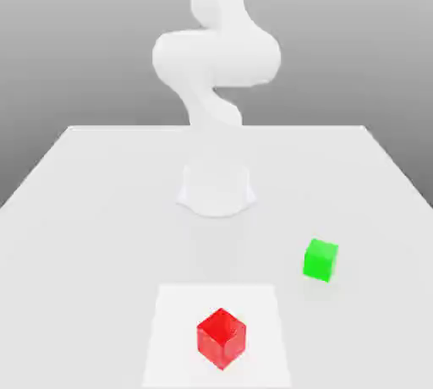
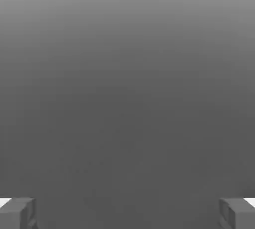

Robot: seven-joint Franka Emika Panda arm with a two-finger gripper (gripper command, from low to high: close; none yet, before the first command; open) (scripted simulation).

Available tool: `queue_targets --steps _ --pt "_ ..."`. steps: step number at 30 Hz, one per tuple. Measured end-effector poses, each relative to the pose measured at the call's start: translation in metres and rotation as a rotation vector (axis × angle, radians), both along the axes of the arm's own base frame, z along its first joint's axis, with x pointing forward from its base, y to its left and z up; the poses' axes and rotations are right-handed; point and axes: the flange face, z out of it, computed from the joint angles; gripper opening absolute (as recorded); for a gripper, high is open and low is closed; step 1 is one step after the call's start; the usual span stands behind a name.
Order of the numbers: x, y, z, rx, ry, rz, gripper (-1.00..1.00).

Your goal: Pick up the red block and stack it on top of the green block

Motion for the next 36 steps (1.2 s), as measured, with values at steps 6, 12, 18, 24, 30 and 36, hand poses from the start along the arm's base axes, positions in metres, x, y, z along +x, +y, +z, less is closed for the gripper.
queue_targets --steps 6,12,18,24,30,36 --pt "0.064 0.003 -0.118 -0.061 0.184 0.186 0.00" --pt "0.093 0.011 -0.242 -0.132 0.356 0.364 0.00" --pt "0.087 0.016 -0.363 -0.215 0.525 0.541 0.00" --pt "0.062 0.011 -0.464 -0.295 0.664 0.684 0.00" --pt "0.060 0.010 -0.520 -0.299 0.673 0.693 -1.00" --pt "0.060 0.010 -0.520 -0.299 0.675 0.694 -1.00"
